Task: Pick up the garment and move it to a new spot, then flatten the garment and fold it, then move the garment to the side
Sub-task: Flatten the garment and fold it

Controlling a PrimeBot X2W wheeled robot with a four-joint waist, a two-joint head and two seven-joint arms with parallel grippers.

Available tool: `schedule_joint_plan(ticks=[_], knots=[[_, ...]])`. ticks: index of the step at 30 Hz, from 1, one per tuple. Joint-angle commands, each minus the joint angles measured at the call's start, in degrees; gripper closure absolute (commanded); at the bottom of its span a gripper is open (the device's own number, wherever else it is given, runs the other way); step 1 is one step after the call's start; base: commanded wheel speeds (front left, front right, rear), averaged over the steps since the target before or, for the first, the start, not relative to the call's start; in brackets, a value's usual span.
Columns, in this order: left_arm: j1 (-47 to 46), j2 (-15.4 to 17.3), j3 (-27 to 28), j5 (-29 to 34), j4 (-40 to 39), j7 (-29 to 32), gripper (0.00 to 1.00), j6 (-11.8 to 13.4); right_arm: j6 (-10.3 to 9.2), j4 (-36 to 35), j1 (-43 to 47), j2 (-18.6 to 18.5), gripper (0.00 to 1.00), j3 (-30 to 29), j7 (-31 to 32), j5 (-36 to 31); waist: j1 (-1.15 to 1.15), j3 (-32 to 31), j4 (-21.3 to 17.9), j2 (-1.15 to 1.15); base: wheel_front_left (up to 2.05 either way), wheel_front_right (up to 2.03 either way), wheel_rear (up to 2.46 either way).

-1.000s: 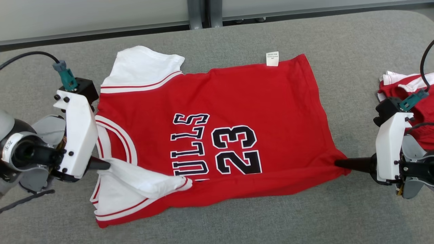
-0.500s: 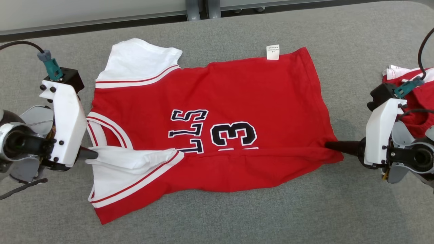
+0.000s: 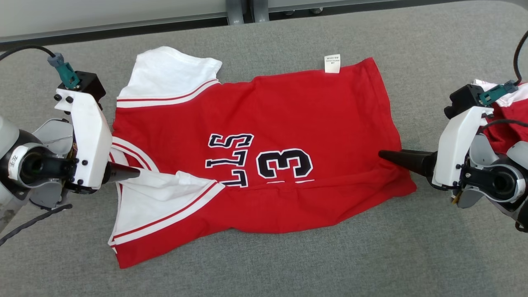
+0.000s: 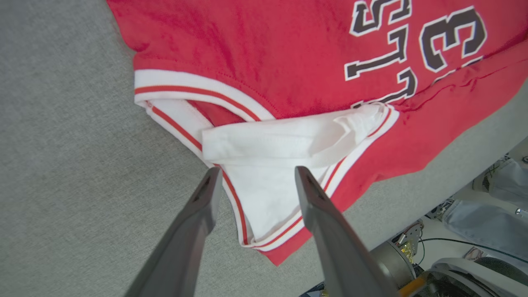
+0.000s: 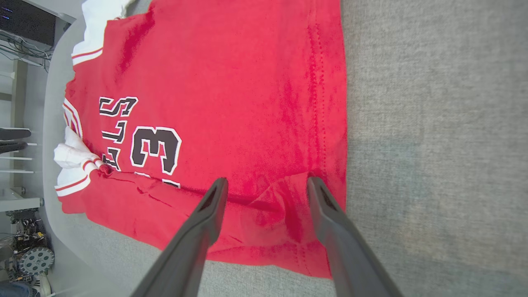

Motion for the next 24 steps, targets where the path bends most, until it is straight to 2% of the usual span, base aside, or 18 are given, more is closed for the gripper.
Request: schedule_joint_plan(ticks=[1,5,8,10,13,16,19,21,22,24], knots=[[0.9,-0.2,0.4,0.5,0.8,-1.3,0.00,-0.9,0.04,-0.4,1.0,-0.5,0.00,-0.6,-1.5,-0.1,0.00,-1.5,0.4,0.00,0.00,0.00,0.00],[2.0,-0.5,1.0,2.2,1.0,-6.4,0.00,-3.3,0.04,-2.2,2.5,-1.6,0.00,-2.2,-8.3,-1.9,0.00,-4.3,1.1,0.00,0.00,0.00,0.00],[3.5,-0.7,2.4,5.1,0.5,-14.7,0.00,-5.0,0.04,-3.9,4.6,-2.6,0.00,-4.2,-15.9,-3.8,0.00,-6.4,1.8,0.00,0.00,0.00,0.00],[5.1,-0.5,3.0,7.3,0.0,-20.5,0.00,-5.4,0.04,-4.5,6.3,-3.5,0.00,-5.0,-21.2,-5.5,0.00,-7.7,2.4,0.00,0.00,0.00,0.00],[8.2,0.0,3.7,10.6,-1.4,-28.9,0.00,-4.4,0.04,-4.9,9.7,-4.3,0.00,-6.2,-28.9,-7.4,0.00,-9.8,3.3,0.00,0.00,0.00,0.00],[12.3,0.4,4.9,14.0,-3.4,-38.6,0.00,-1.2,0.04,-4.2,13.3,-5.1,0.00,-7.2,-36.4,-10.3,0.00,-11.6,4.2,0.00,0.00,0.00,0.00],[17.3,0.8,6.5,17.0,-6.0,-49.0,0.00,3.6,0.04,-3.1,17.1,-4.6,0.00,-11.0,-39.0,-12.9,0.00,-12.8,4.9,0.00,0.00,0.00,0.00],[21.2,0.7,7.9,18.0,-7.9,-55.8,0.00,7.4,0.04,-2.1,19.8,-3.7,0.00,-17.8,-39.3,-16.5,0.00,-13.3,5.2,0.00,0.00,0.00,0.00],[21.2,0.7,7.9,18.0,-7.9,-55.8,0.00,7.4,0.04,-2.1,19.8,-3.7,0.00,-17.8,-39.3,-16.5,0.00,-13.3,5.2,0.00,0.00,0.00,0.00],[25.7,0.2,8.8,18.4,-9.8,-61.6,0.00,10.9,0.04,-2.1,25.5,-1.3,0.00,-25.2,-39.2,-21.0,0.00,-13.7,5.7,0.00,0.00,0.00,0.00]])
